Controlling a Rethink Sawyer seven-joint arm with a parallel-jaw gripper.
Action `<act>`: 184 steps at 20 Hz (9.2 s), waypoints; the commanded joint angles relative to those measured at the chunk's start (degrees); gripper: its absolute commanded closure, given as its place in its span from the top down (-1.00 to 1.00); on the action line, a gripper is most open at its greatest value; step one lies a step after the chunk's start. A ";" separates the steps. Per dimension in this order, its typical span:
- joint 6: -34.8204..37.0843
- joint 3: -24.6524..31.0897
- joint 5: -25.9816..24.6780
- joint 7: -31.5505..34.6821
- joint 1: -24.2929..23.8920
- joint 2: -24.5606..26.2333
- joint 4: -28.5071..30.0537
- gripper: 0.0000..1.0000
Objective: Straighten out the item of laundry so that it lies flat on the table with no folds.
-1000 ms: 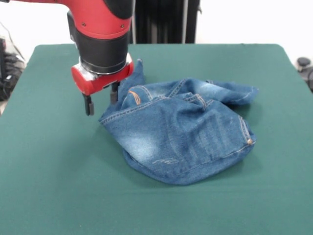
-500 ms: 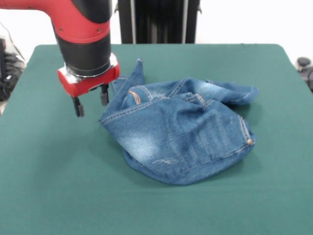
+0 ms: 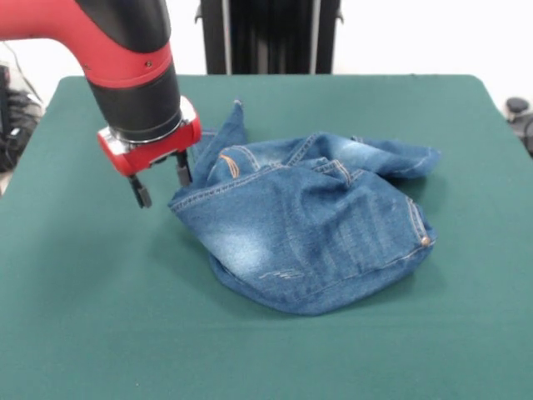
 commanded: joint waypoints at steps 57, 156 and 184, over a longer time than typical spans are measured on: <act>-32.73 8.46 -35.90 -12.33 11.43 -18.17 16.28 -1.00; -10.14 -3.75 -18.08 -78.75 10.81 -10.68 -14.44 1.00; -0.06 -17.46 10.43 -62.07 19.15 -18.78 6.92 1.00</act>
